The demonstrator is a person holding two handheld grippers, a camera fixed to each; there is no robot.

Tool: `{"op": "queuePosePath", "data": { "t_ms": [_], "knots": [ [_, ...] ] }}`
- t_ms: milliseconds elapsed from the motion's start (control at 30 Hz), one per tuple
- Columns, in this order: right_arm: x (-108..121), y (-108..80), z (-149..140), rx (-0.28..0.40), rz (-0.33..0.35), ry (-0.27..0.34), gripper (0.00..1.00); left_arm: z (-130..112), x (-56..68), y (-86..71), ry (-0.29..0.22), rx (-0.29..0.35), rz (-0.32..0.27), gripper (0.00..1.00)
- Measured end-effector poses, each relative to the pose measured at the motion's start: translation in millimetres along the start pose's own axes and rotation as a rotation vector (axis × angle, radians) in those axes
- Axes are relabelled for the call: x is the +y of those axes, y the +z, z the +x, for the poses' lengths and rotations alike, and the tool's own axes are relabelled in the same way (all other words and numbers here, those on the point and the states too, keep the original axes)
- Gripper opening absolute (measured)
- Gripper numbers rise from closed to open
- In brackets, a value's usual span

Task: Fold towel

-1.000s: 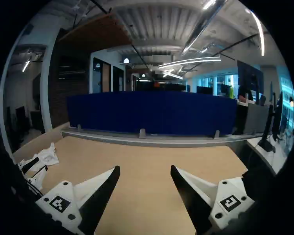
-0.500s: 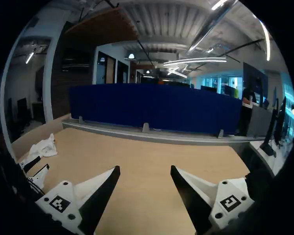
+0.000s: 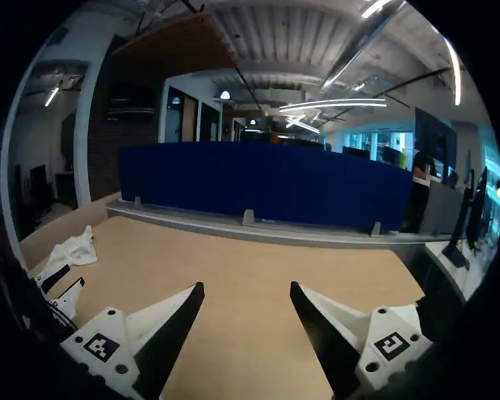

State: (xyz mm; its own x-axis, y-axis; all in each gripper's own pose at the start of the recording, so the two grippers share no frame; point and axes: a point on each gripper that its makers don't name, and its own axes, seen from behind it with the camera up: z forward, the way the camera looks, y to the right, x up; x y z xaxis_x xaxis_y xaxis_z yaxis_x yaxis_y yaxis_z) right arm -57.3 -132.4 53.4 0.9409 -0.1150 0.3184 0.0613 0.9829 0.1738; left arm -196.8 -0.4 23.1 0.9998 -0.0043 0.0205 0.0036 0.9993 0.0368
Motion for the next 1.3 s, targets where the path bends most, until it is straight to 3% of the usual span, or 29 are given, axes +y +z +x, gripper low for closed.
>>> {"op": "queuePosePath", "data": {
  "t_ms": [300, 600, 1000, 1300],
  "knots": [
    [8, 1.2, 1, 0.014, -0.007, 0.019, 1.00, 0, 0.5, -1.0, 0.000, -0.001, 0.000, 0.95],
    [34, -11.2, 19, 0.082, -0.037, 0.053, 1.00, 0, 1.3, -0.1, 0.001, -0.001, 0.001, 0.95],
    [104, -34.4, 3, 0.172, -0.137, 0.095, 1.00, 0, 0.9, 1.3, 0.001, -0.001, 0.001, 0.95],
    [150, -34.8, -27, 0.210, -0.174, 0.152, 1.00, -1, -0.1, 1.0, 0.001, -0.001, 0.001, 0.95]
  ]
}}
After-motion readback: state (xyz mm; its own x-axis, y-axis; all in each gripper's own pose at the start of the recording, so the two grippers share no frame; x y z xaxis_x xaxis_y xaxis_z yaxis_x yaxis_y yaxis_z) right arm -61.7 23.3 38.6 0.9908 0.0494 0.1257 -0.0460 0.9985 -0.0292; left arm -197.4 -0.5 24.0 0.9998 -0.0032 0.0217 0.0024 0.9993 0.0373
